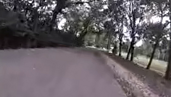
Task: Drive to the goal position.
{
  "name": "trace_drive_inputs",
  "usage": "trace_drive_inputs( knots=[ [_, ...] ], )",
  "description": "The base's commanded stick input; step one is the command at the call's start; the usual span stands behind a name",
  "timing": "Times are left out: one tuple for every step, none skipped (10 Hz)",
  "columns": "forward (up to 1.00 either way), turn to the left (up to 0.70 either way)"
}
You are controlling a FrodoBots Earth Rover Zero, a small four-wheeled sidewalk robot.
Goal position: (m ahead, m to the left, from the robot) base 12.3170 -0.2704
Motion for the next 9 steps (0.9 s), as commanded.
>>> trace_drive_inputs(
  knots=[
    [1.00, 0.01],
    [1.00, -0.01],
    [1.00, -0.02],
    [1.00, -0.04],
    [1.00, -0.06],
    [1.00, -0.08],
    [1.00, -0.10],
    [1.00, -0.08],
    [1.00, -0.07]
  ],
)
